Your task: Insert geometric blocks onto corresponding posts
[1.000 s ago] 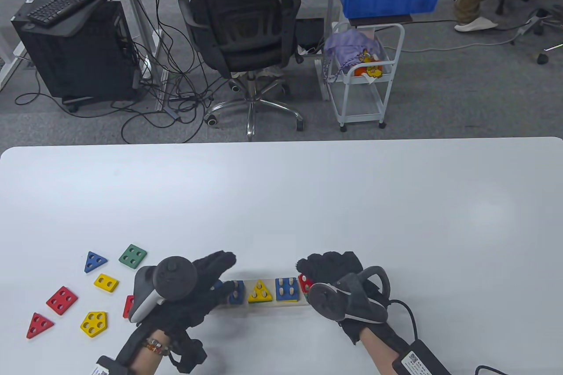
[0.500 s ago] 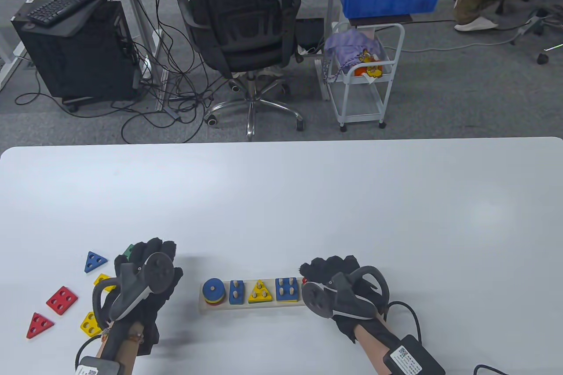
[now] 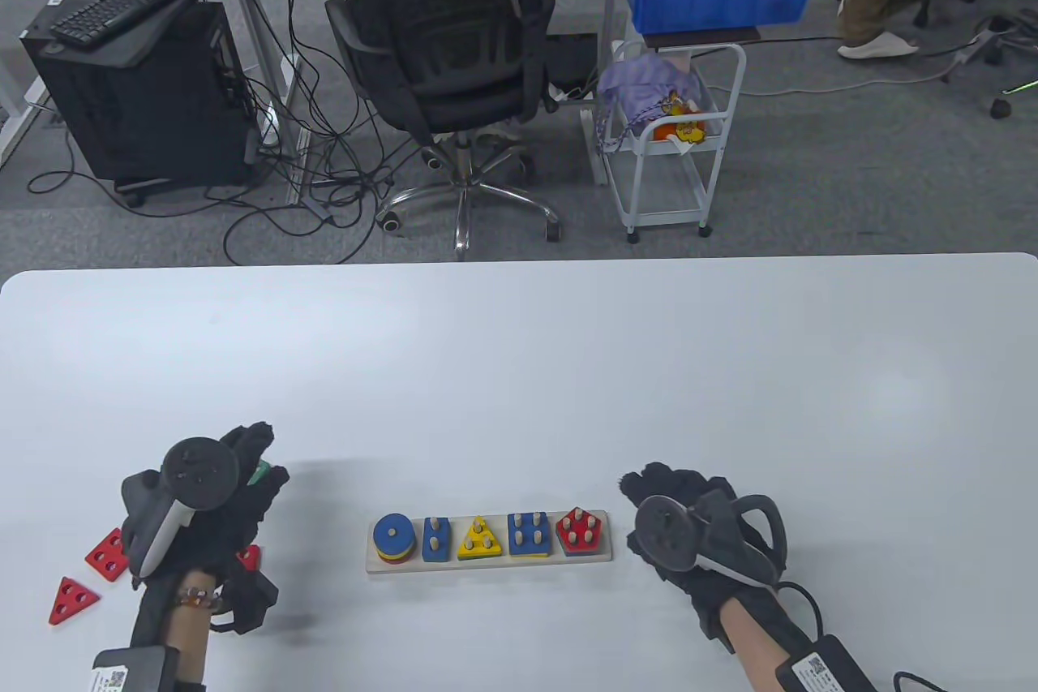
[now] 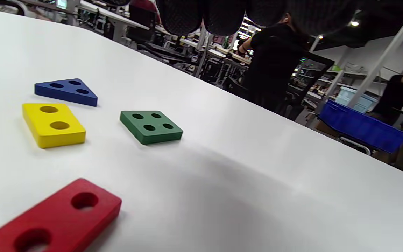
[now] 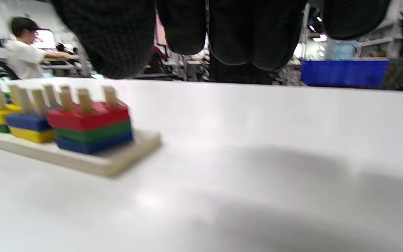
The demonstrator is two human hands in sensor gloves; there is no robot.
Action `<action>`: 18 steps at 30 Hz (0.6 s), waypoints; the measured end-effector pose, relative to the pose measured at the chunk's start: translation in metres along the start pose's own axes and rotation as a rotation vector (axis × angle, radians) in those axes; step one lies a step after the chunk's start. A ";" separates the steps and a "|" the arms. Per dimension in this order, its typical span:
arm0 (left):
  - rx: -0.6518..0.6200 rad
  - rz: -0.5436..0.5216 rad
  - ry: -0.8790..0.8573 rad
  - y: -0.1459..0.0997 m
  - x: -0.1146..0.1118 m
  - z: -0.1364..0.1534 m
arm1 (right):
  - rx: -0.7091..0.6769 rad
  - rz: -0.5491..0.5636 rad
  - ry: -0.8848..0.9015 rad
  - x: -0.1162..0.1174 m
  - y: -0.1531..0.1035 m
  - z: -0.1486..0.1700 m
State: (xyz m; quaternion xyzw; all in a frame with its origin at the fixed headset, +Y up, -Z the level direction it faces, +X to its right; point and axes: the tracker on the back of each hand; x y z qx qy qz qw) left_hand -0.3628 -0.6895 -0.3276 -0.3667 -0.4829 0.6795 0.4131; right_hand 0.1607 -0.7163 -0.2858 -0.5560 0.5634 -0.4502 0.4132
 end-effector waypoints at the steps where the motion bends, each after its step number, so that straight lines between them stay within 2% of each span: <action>1: 0.019 0.020 0.010 0.006 0.000 0.003 | 0.024 -0.013 0.006 0.004 -0.004 0.010; 3: 0.101 0.067 0.056 0.020 -0.004 0.010 | 0.056 -0.025 0.023 0.009 -0.007 0.022; 5: 0.184 0.074 0.175 0.033 -0.010 0.015 | 0.094 -0.060 0.028 0.010 -0.009 0.035; 8: 0.264 0.085 0.334 0.049 -0.020 0.018 | 0.106 -0.037 0.055 0.007 -0.009 0.038; 12: 0.334 0.113 0.428 0.064 -0.032 0.015 | 0.092 -0.028 0.045 0.004 -0.011 0.035; 18: 0.364 0.115 0.564 0.076 -0.048 0.005 | 0.083 -0.041 0.041 0.005 -0.011 0.033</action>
Point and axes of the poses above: the tracker on the back of each hand, its own z axis roughly to the little-finger side, its own y axis roughly from the wrist to the fingertips, x = y × z, and after that the axes turned 1 degree about z, right-handed
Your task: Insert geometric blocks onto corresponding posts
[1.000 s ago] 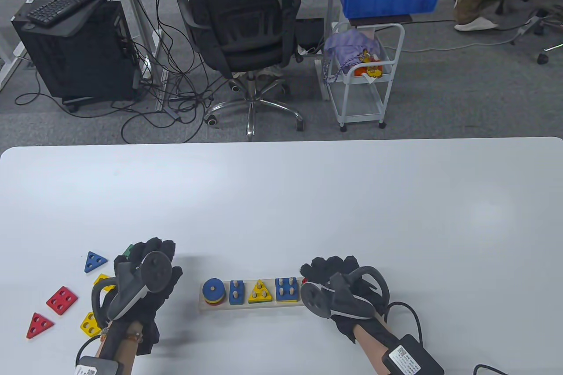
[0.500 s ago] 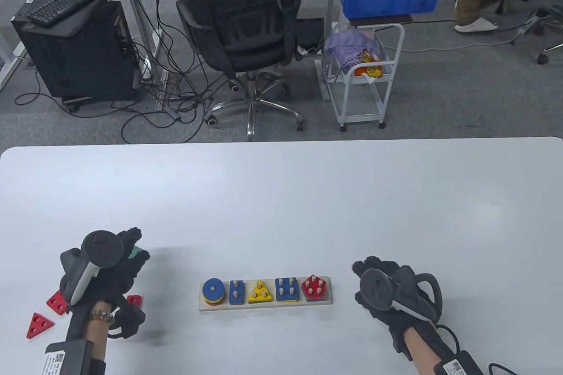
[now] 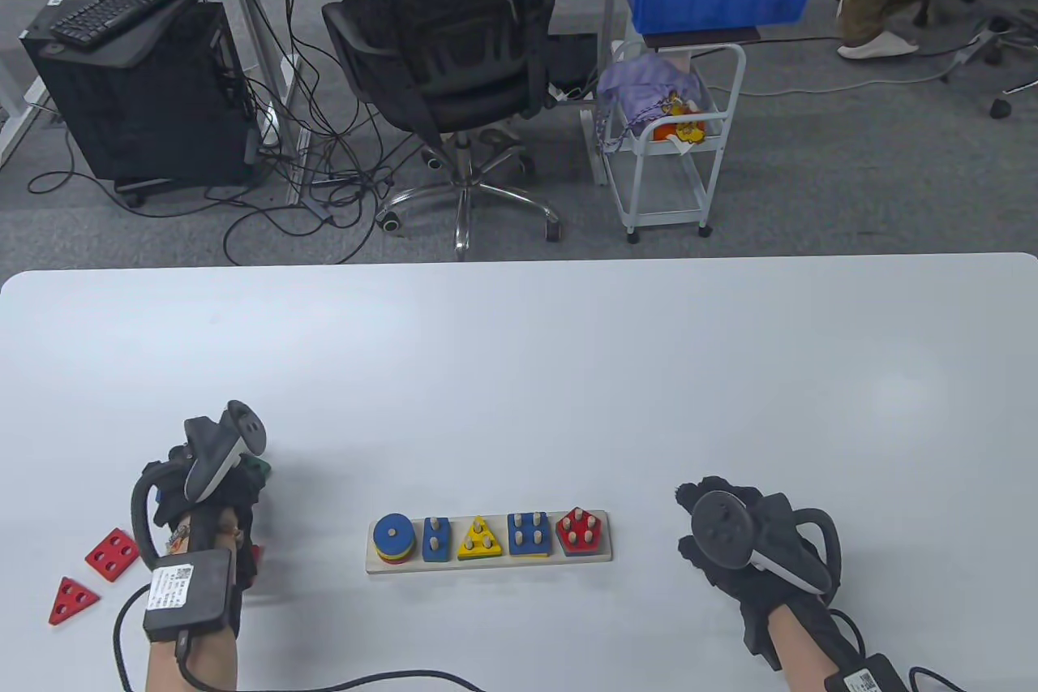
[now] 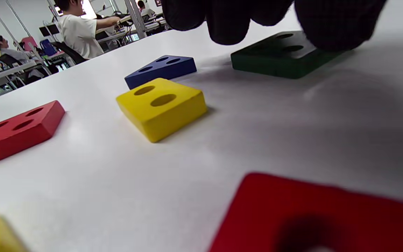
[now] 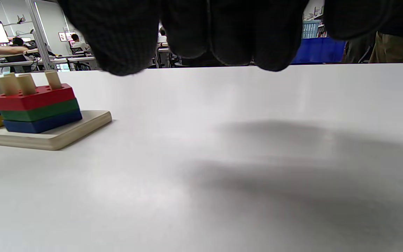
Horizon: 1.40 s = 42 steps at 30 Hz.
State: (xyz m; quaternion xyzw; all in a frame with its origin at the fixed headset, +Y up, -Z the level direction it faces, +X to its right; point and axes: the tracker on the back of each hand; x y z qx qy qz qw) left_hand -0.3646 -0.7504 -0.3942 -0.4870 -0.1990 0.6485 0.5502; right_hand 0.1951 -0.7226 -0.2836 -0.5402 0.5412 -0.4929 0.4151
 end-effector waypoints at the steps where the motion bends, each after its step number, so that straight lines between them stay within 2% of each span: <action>1: 0.000 -0.001 0.022 0.001 -0.002 -0.003 | -0.001 -0.003 -0.002 0.001 0.000 0.000; 3: 0.008 -0.065 0.062 0.000 -0.001 -0.008 | -0.006 -0.007 -0.006 0.002 0.001 -0.002; 6: -0.021 -0.057 0.084 -0.002 0.000 -0.012 | -0.012 -0.007 -0.011 0.003 0.001 -0.004; 11: -0.142 -0.094 -0.062 -0.018 0.012 -0.018 | -0.032 0.007 -0.014 0.005 0.001 -0.009; 13: -0.219 -0.103 -0.136 -0.029 0.020 -0.022 | -0.047 0.020 -0.004 0.005 0.001 -0.013; 18: -0.559 -0.072 -0.457 -0.082 0.041 -0.042 | -0.139 0.104 0.074 0.000 -0.002 -0.034; 21: -0.780 0.048 -0.686 -0.118 0.043 -0.062 | -0.197 0.175 0.097 -0.004 -0.006 -0.051; 25: -1.046 0.257 -0.868 -0.155 0.036 -0.092 | -0.308 0.281 0.221 -0.012 -0.013 -0.080; 30: -1.216 0.537 -1.048 -0.195 0.020 -0.125 | -0.444 0.424 0.345 -0.028 -0.019 -0.116; 35: -1.275 0.757 -1.224 -0.212 0.004 -0.138 | -0.488 0.603 0.289 -0.036 -0.023 -0.134; 37: -1.258 0.779 -1.270 -0.213 0.001 -0.136 | -0.496 0.619 0.295 -0.037 -0.024 -0.134; 39: -1.288 0.764 -1.234 -0.213 0.002 -0.132 | -0.509 0.596 0.283 -0.036 -0.025 -0.136; 41: -1.298 0.643 -1.162 -0.212 0.006 -0.126 | -0.513 0.586 0.260 -0.035 -0.025 -0.138; 42: -1.296 0.530 -1.098 -0.211 0.010 -0.119 | -0.510 0.574 0.243 -0.035 -0.023 -0.139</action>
Point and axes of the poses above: the tracker on the back of each hand, its own z axis roughly to the little-finger side, its own y axis roughly from the wrist to the fingertips, x = y × z, and after that the axes turned 1 degree about z, right-handed
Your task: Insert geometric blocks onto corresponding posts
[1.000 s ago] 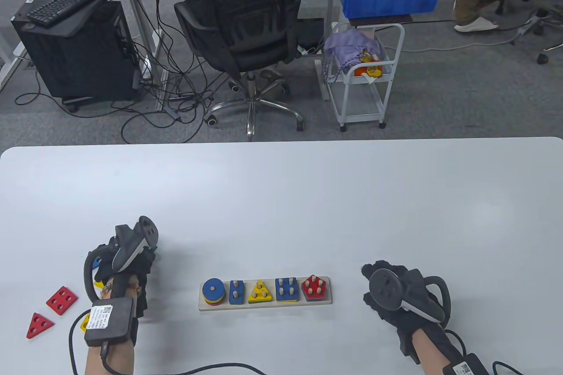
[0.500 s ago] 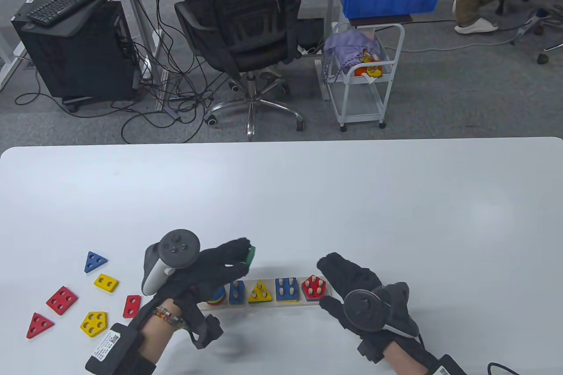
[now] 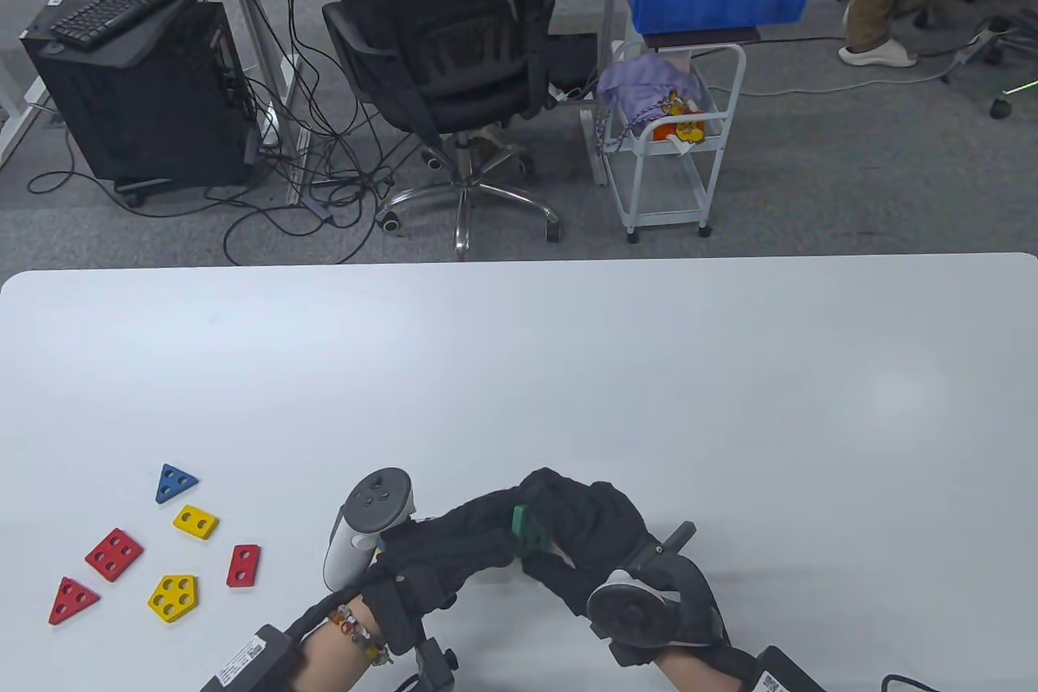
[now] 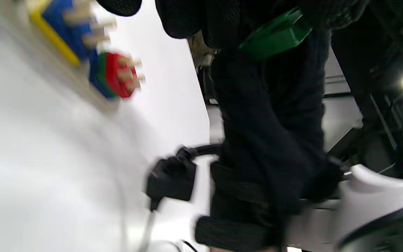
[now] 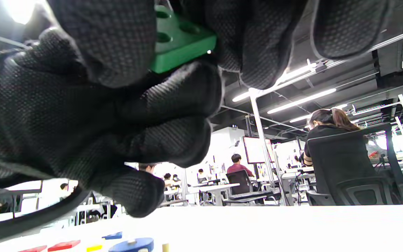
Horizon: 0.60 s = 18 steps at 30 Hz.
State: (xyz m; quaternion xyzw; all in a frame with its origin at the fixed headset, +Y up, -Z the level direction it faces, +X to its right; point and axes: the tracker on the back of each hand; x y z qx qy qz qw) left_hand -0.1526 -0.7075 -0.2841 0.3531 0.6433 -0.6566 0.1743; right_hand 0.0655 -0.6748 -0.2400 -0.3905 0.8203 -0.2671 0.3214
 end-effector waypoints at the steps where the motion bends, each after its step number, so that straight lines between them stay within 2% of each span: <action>1: -0.004 -0.027 0.069 -0.004 0.004 -0.002 | 0.004 -0.013 -0.005 0.001 0.001 0.001; 6: 0.077 -0.264 0.544 -0.035 0.033 -0.010 | 0.067 -0.197 -0.070 0.012 0.011 0.014; 8: 0.163 -0.361 0.797 -0.051 0.045 -0.008 | 0.087 -0.284 -0.121 0.018 0.015 0.021; 12: 0.352 -0.475 1.134 -0.075 0.068 0.004 | 0.107 -0.471 -0.197 0.033 0.022 0.027; 16: 0.527 -0.521 1.267 -0.093 0.090 0.021 | 0.109 -0.623 -0.234 0.053 0.029 0.026; 18: 0.556 -0.542 1.265 -0.100 0.099 0.025 | 0.098 -0.699 -0.257 0.064 0.032 0.025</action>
Point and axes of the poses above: the tracker on the back of each hand, its own z axis roughly to the little-finger side, its own y axis roughly from the wrist to the fingertips, x = y × z, and after that the axes turned 1 degree about z, right-handed
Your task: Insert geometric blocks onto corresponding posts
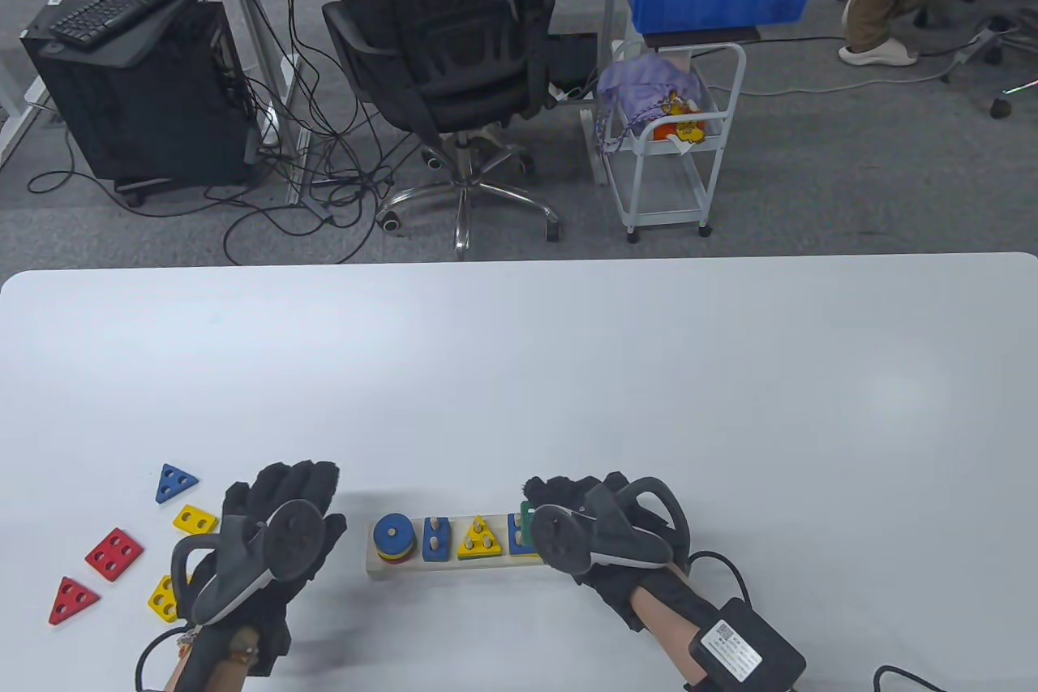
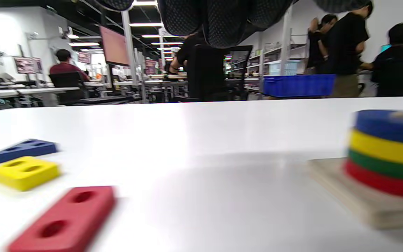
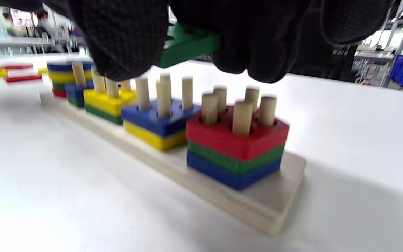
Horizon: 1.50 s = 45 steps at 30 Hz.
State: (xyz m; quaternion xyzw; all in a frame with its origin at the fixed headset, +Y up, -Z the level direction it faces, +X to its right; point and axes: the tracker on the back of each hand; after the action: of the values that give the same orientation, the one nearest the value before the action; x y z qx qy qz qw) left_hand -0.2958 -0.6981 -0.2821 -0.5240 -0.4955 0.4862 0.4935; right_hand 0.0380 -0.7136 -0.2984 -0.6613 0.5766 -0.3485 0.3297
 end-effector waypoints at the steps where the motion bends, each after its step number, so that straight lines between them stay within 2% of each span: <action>1: 0.024 -0.004 -0.016 0.001 0.001 0.007 | 0.000 -0.010 -0.015 0.003 0.004 -0.003; 6: 0.085 -0.021 -0.059 0.000 0.004 0.024 | -0.002 -0.001 -0.031 0.007 0.013 -0.008; 12: 0.114 0.010 -0.114 0.002 0.000 0.036 | 0.003 -0.028 -0.068 0.013 0.016 -0.011; 19: 0.202 0.088 -0.141 -0.001 0.002 0.058 | 0.072 0.058 0.029 0.001 -0.014 0.016; 25: 0.212 0.245 -0.012 0.002 -0.005 0.062 | 0.220 0.060 0.126 0.003 -0.057 0.062; 29: 0.193 0.283 0.002 0.006 -0.014 0.060 | 0.349 0.107 0.138 0.012 -0.084 0.093; 32: 0.194 0.325 0.029 0.007 -0.020 0.059 | 0.433 0.091 0.121 0.013 -0.101 0.114; 37: 0.184 0.444 0.088 0.010 -0.030 0.051 | 0.465 0.112 0.188 0.013 -0.107 0.126; 40: 0.204 0.493 0.204 0.012 -0.038 0.046 | 0.464 0.103 0.180 0.013 -0.107 0.126; 45: 0.206 0.464 0.367 0.015 -0.049 0.046 | 0.444 0.086 0.188 0.015 -0.105 0.123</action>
State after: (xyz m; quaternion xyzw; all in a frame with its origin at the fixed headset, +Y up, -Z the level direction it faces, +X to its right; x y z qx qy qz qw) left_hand -0.3424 -0.7460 -0.2977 -0.6495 -0.2135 0.5305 0.5011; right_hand 0.1991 -0.7117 -0.2756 -0.5118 0.5418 -0.5125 0.4264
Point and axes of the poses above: the tracker on the back of each hand, its own z axis roughly to the little-finger side, its own y axis roughly from the wrist to the fingertips, x = y × z, and after that the axes turned 1 degree about z, right-handed
